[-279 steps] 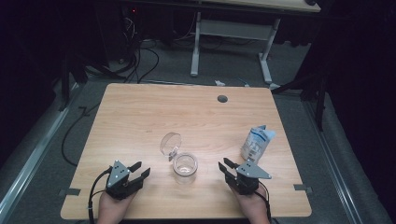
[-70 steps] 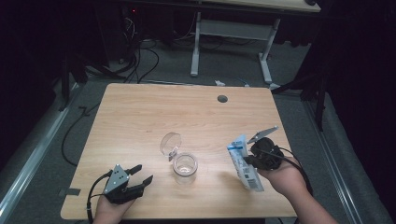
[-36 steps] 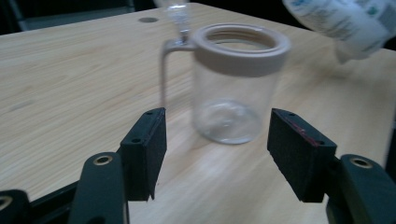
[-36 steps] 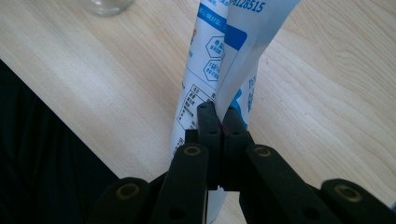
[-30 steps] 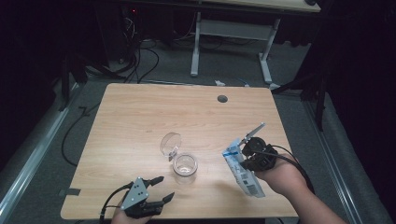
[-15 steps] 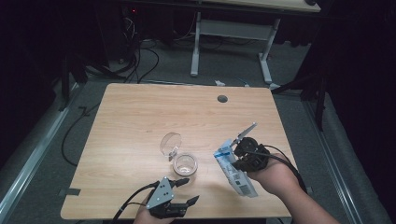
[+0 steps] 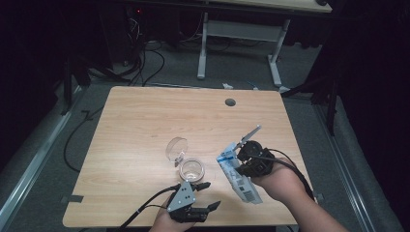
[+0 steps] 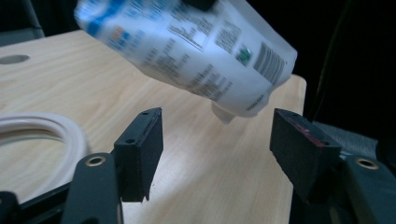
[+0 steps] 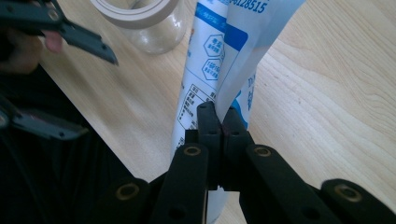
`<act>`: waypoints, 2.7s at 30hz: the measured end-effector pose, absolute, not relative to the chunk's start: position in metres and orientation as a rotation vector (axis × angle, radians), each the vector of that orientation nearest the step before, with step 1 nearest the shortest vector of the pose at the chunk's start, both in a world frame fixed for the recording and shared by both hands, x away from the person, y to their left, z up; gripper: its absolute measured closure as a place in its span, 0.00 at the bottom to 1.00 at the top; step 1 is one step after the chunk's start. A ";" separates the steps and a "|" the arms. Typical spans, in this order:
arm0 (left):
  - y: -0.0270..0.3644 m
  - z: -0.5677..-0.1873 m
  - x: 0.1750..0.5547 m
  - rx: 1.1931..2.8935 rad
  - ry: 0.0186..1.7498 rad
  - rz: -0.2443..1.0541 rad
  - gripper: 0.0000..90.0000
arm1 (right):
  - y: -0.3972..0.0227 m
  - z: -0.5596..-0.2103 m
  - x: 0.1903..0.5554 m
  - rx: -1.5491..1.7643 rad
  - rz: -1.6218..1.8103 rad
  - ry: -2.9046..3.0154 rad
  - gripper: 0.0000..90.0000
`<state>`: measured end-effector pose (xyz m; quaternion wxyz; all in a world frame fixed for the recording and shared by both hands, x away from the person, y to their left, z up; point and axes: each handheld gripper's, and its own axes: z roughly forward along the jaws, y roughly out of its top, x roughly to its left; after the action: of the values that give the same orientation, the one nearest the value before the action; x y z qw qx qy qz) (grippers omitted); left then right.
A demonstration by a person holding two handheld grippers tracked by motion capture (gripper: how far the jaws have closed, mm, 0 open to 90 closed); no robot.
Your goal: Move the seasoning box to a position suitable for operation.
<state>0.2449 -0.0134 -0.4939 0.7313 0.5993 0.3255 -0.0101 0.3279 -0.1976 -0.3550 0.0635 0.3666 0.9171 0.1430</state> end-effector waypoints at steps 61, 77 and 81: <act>-0.042 -0.513 0.230 1.351 0.732 0.073 0.50 | -0.139 -0.348 0.319 0.984 0.465 2.823 0.99; -0.034 -0.510 0.226 1.348 0.701 0.106 0.51 | -0.121 -0.347 0.327 0.905 0.411 2.839 0.99; -0.033 -0.508 0.226 1.340 0.704 0.112 0.51 | -0.119 -0.345 0.328 0.909 0.421 2.838 0.99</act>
<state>0.2261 -0.0334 -0.5082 0.7255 0.6077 0.3190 0.0509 0.3280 -0.1186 -0.3454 0.0661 0.3013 0.9410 0.1394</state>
